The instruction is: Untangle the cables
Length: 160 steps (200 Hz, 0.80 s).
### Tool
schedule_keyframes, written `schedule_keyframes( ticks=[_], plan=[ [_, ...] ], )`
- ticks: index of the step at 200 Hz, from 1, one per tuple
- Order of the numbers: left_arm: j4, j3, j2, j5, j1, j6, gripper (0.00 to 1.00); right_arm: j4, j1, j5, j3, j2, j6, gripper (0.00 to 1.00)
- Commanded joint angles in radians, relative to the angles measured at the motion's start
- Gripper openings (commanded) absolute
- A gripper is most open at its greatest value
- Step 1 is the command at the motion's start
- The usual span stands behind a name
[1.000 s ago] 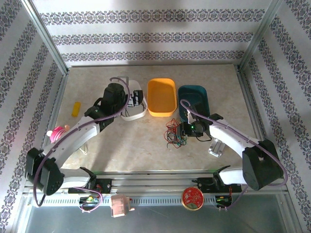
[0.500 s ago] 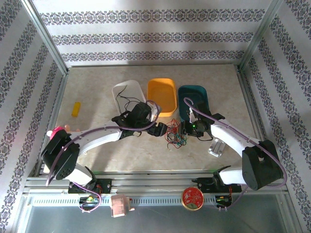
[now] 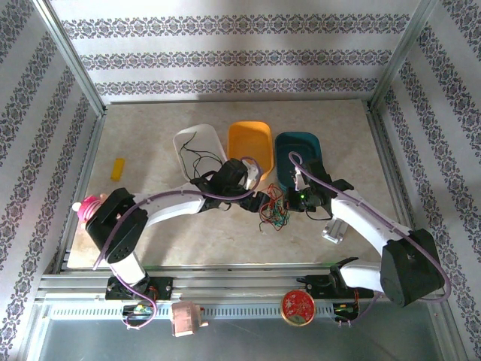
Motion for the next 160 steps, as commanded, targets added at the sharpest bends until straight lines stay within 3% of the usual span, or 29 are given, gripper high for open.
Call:
schedule_keyframes(
  ticks=[1, 18, 33, 48, 68, 87, 102, 123, 160],
  plan=[
    [0.087, 0.039, 0.055, 0.023, -0.012, -0.009, 0.82, -0.021, -0.012, -0.051, -0.006, -0.036, -0.008, 0.0],
    [0.109, 0.064, 0.1, 0.031, -0.012, -0.021, 0.81, -0.017, -0.01, -0.103, 0.001, -0.057, -0.013, 0.0],
    [0.132, 0.077, 0.132, 0.031, -0.012, -0.035, 0.71, -0.014, -0.008, -0.142, 0.007, -0.08, -0.011, 0.0],
    [0.15, 0.082, 0.158, 0.01, -0.012, -0.051, 0.54, -0.012, -0.007, -0.155, 0.016, -0.112, -0.004, 0.0],
    [0.144, 0.079, 0.185, -0.033, -0.01, -0.061, 0.22, -0.007, -0.01, -0.148, 0.033, -0.168, 0.009, 0.0],
    [0.135, 0.057, 0.183, -0.055, -0.006, -0.065, 0.05, -0.009, -0.015, -0.11, 0.061, -0.234, 0.019, 0.0],
    [0.131, 0.03, 0.168, -0.063, -0.002, -0.066, 0.0, -0.011, -0.018, -0.049, 0.086, -0.292, 0.02, 0.0],
    [0.123, -0.02, 0.137, -0.086, 0.002, -0.066, 0.0, 0.0, -0.021, 0.069, 0.122, -0.38, 0.023, 0.0],
    [0.105, -0.089, 0.094, -0.111, 0.003, -0.068, 0.0, 0.032, -0.023, 0.144, 0.191, -0.458, 0.006, 0.0]
  ],
)
